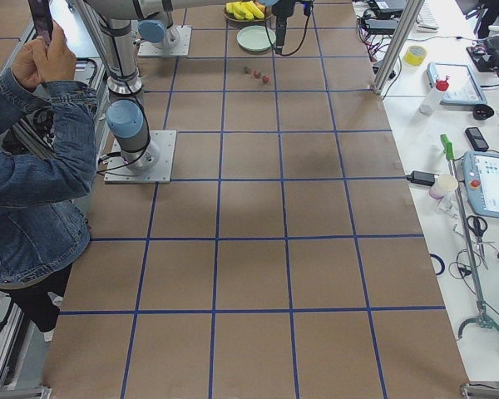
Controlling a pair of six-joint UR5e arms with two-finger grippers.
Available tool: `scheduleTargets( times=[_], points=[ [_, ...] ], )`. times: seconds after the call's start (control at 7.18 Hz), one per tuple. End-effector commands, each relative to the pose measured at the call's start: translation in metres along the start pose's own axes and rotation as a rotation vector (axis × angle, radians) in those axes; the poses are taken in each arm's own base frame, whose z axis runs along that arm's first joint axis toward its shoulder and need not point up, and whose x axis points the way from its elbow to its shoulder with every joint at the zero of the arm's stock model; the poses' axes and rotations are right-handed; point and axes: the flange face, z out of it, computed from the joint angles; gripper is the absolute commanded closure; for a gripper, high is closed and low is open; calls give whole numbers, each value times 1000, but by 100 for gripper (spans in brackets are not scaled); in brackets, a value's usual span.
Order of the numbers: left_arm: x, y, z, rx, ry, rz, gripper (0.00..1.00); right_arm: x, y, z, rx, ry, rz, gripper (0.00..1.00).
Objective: Collect all strawberries into plate
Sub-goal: 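Lower the left gripper onto the nearest strawberry and grasp it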
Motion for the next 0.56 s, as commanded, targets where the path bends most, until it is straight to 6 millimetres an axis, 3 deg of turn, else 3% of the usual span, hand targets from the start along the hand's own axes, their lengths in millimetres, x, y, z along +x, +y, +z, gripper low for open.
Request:
scheduleTargets(
  times=[0.0,0.14,0.42],
  points=[
    [-13,-13,91,-13,-4,-16,0,28,-9,-22,25,-6,33,0],
    [-18,-11,124,-40,-8,-19,0,50,-17,-23,25,-9,34,0],
    [-2,-13,156,-61,-49,-12,0,54,-16,-27,21,-58,33,0]
  ],
)
